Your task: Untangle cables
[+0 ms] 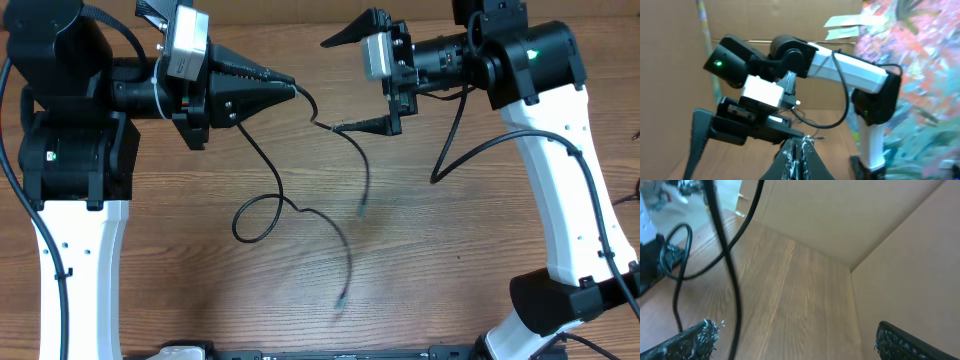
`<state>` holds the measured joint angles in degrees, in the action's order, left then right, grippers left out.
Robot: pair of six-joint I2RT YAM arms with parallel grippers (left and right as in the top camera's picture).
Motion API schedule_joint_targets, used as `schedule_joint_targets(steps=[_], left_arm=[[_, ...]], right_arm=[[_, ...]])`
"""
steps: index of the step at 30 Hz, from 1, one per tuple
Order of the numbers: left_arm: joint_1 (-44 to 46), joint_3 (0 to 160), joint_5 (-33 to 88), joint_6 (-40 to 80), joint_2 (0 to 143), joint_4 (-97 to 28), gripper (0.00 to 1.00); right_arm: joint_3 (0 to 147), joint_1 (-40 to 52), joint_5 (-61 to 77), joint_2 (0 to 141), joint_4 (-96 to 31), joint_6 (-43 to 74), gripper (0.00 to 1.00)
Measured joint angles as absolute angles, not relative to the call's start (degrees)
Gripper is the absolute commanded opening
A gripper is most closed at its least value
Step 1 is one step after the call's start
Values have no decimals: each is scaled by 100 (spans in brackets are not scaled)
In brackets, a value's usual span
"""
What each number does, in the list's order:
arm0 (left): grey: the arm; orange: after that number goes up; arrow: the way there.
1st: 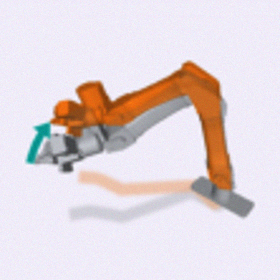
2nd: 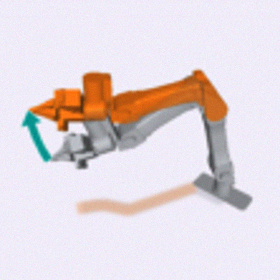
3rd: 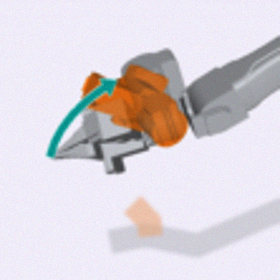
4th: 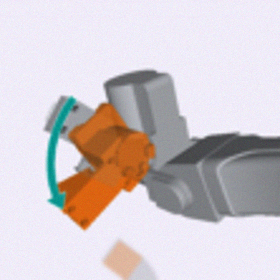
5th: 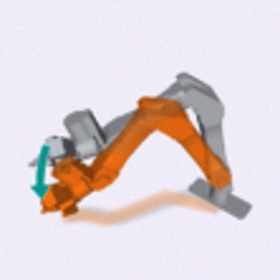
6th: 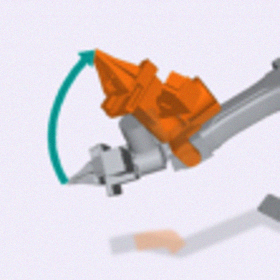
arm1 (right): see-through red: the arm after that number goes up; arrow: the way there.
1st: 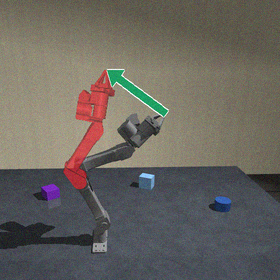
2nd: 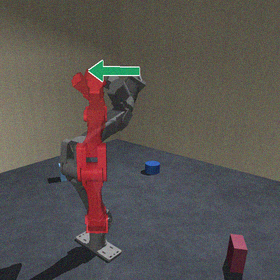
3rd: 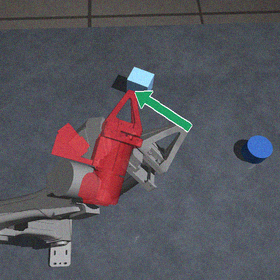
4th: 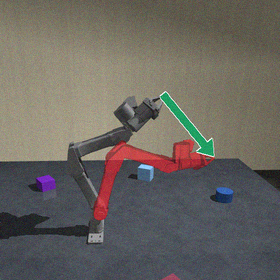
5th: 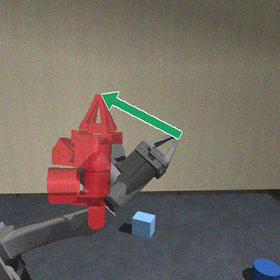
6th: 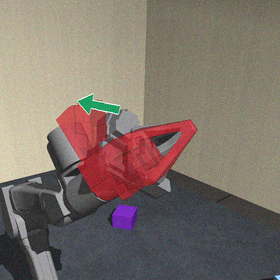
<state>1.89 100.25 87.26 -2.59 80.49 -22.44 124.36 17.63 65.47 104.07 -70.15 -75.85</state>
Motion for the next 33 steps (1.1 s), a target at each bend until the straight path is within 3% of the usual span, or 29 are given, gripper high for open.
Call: schedule_joint_targets(steps=[8, 15, 33], left_arm=[[228, 10025, 8197, -620, 8318, -2248, 5], [333, 10025, 8086, -749, 8534, -1962, 4], [340, 10022, 8075, 1199, 8569, 1468, 4]], right_arm=[[12431, 1887, 6560, 10589, -6445, -5913, 100], [12433, 2272, 6530, 10593, -6211, -5363, 100], [12433, 2458, 5767, 10604, -5531, -4869, 100]])
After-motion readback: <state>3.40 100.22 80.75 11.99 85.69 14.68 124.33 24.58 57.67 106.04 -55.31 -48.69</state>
